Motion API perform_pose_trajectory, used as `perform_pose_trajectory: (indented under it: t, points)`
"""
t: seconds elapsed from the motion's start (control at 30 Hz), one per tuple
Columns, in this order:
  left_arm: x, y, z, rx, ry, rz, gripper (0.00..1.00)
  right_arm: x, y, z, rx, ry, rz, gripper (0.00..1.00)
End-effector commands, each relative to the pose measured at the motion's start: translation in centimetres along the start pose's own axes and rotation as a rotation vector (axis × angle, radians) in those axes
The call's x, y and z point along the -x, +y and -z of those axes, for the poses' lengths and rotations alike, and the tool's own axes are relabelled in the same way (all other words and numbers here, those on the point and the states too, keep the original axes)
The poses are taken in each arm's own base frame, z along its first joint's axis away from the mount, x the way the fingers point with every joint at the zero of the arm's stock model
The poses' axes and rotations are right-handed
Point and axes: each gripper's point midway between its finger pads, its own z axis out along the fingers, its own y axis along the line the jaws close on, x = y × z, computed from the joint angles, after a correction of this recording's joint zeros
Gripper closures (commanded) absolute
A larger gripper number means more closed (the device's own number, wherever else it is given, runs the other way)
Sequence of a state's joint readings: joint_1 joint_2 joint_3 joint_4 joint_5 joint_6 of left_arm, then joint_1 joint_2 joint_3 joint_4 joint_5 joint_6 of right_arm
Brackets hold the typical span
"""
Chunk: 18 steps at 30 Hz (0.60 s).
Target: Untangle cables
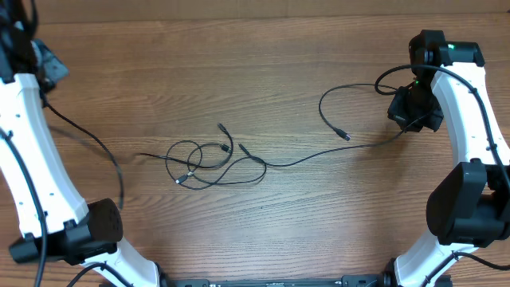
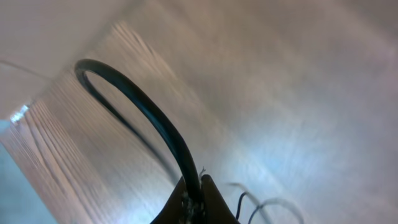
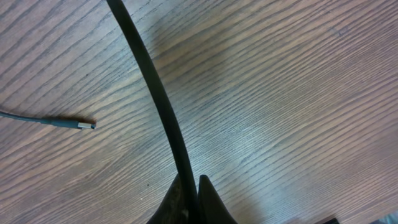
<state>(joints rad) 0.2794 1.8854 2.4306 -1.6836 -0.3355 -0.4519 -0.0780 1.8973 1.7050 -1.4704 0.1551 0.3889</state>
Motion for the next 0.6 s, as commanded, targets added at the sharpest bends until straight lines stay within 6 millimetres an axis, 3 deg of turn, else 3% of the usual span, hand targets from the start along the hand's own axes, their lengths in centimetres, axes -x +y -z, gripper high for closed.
perform_pose_trajectory:
  t: [0.0, 0.1, 0.2, 0.3, 0.43, 0.57]
  points:
    - [-3.3, -1.2, -3.3, -0.014, 0.168, -0.094, 0.96, 0.0, -0.1, 0.2, 0.003, -0.004, -0.011, 0.96]
    - [-6.4, -1.3, -5.7, 0.008, 0.302, -0.125, 0.95, 0.0, -0.1, 0.2, 0.003, -0.004, -0.011, 0.96]
    - [-9.2, -1.5, -7.9, 0.022, 0.408, -0.144, 0.87, 0.0, -0.1, 0.2, 0.004, -0.003, -0.011, 0.96]
    - [-11.0, -1.4, -9.5, 0.044, 0.467, -0.158, 0.84, 0.0, -0.1, 0.2, 0.004, -0.002, -0.010, 0.96]
    - [-12.0, -0.9, -10.5, 0.063, 0.502, -0.160, 0.78, 0.0, -0.1, 0.2, 0.003, -0.001, -0.010, 0.96]
    - [-12.1, -1.3, -10.4, 0.039, 0.511, -0.163, 0.63, 0.0, -0.1, 0.2, 0.003, -0.001, -0.010, 0.96]
